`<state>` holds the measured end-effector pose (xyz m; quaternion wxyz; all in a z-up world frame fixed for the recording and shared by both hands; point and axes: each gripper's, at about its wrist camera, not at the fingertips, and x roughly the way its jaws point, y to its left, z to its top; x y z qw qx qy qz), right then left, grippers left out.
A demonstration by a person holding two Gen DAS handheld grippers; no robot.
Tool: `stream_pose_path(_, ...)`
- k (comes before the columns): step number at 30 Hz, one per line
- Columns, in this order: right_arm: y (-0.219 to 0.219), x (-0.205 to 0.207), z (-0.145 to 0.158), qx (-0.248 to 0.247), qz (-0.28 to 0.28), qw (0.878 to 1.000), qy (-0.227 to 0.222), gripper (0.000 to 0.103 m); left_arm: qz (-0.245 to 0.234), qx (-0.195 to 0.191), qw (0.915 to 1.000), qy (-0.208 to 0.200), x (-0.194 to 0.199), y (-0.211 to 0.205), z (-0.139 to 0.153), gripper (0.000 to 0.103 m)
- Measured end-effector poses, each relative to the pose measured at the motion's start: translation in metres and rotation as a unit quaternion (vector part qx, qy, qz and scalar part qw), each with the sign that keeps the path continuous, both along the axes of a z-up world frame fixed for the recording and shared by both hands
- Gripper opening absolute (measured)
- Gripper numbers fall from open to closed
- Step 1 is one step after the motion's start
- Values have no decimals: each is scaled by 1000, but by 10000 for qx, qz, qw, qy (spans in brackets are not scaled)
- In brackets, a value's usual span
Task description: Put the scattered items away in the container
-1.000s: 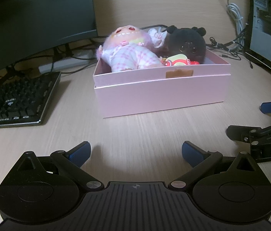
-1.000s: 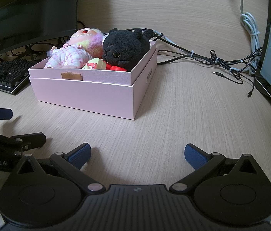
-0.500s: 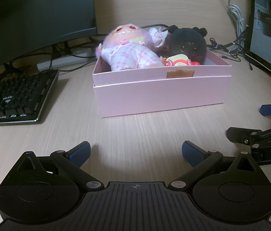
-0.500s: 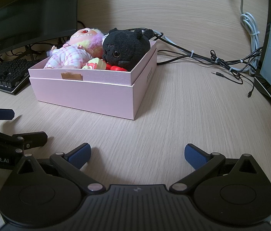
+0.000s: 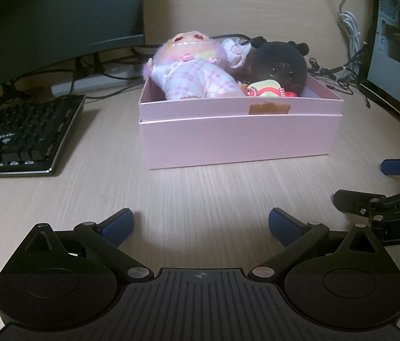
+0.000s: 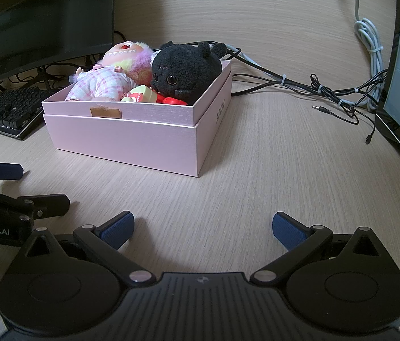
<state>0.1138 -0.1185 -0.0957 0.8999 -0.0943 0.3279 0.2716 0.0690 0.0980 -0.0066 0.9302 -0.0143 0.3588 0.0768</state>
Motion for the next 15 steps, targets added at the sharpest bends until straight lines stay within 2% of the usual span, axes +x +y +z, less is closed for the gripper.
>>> stream_pose_path(15, 0, 0, 0, 0, 1, 10000, 0, 103, -94, -37, 9999, -27, -1, 0, -1, 103)
